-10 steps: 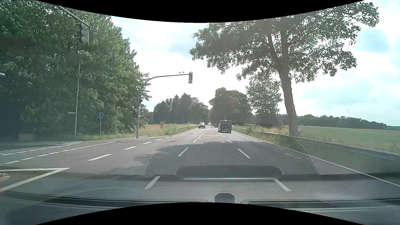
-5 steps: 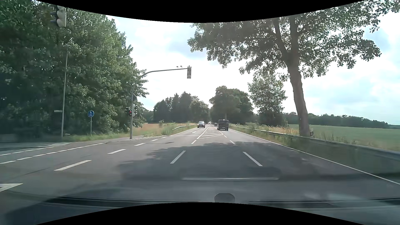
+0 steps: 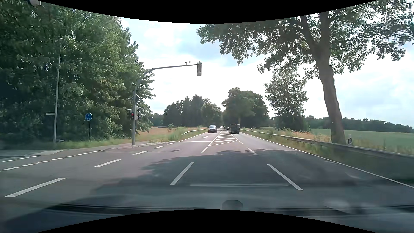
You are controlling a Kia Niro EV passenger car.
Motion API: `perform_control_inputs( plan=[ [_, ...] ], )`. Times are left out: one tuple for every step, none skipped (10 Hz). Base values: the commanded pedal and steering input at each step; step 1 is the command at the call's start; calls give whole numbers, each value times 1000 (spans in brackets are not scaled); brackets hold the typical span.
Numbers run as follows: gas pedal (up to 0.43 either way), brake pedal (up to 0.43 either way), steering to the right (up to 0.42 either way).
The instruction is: Follow the waypoints while adhering to traffic rules and regulations
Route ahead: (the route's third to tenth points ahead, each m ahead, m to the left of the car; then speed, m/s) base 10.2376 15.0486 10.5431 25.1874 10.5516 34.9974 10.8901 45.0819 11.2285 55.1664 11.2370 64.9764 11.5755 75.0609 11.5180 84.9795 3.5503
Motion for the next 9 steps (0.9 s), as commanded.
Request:
perform_control_inputs(
  plan=[
    [59, 0, -196],
    [59, 0, -243],
    [59, 0, -297],
    [59, 0, -340],
    [59, 0, -386],
    [67, 0, -423],
    [98, 0, -447],
    [118, 0, -473],
    [130, 0, -495]
  ],
)
